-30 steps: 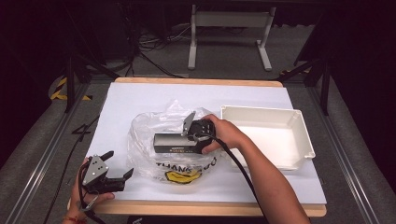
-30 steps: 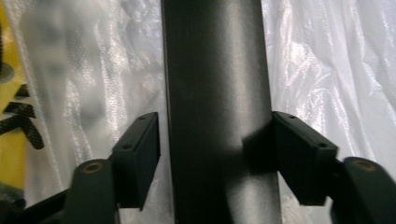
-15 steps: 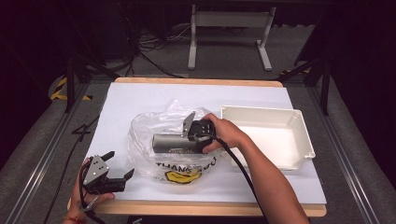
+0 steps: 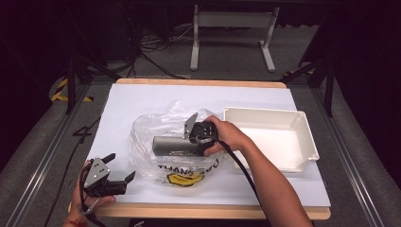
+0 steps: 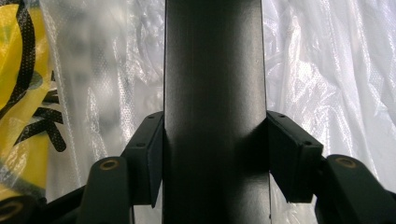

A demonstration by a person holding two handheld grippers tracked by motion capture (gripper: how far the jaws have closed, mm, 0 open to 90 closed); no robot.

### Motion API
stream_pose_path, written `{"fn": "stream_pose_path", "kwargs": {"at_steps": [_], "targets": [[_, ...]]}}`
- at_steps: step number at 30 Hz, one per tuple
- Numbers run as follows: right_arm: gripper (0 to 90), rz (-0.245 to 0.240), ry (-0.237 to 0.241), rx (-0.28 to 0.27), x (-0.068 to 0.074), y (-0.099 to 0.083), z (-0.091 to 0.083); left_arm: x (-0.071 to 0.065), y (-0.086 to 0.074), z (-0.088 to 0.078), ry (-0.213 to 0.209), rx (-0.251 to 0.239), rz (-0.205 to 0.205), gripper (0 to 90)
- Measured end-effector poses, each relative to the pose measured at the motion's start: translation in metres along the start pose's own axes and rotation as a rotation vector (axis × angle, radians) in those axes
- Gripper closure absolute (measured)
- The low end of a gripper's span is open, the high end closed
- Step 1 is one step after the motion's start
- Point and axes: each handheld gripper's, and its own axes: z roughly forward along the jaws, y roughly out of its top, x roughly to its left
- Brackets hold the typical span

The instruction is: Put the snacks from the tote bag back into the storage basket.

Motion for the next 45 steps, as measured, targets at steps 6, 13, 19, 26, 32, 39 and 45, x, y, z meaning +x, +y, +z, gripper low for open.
{"fn": "stream_pose_path", "kwargs": {"at_steps": [6,13,19,26,32,39,45], "targets": [[43.2,0.002,0.002,-0.01,0.0,0.0,-0.004,0.0,0.0,0.0,0.001,-0.001,0.002,7.1],[43.2,0.004,-0.018,-0.034,-0.002,-0.001,-0.01,0.0,0.0,0.0,0.001,0.002,0.004,7.1],[43.2,0.0,-0.023,-0.043,-0.001,-0.001,-0.013,0.0,0.0,0.0,0.004,0.003,0.006,7.1],[43.2,-0.002,-0.023,-0.037,-0.001,-0.001,-0.015,0.001,-0.001,0.0,0.003,0.011,0.015,7.1],[43.2,-0.004,-0.018,-0.045,-0.001,0.001,-0.017,0.001,-0.001,-0.001,0.004,0.011,0.014,7.1],[43.2,-0.014,-0.02,-0.055,-0.001,0.002,-0.025,0.001,-0.001,-0.001,0.002,0.013,0.013,7.1],[43.2,-0.023,-0.018,-0.077,0.0,0.004,-0.033,0.001,-0.001,-0.001,0.0,0.013,0.016,7.1]]}}
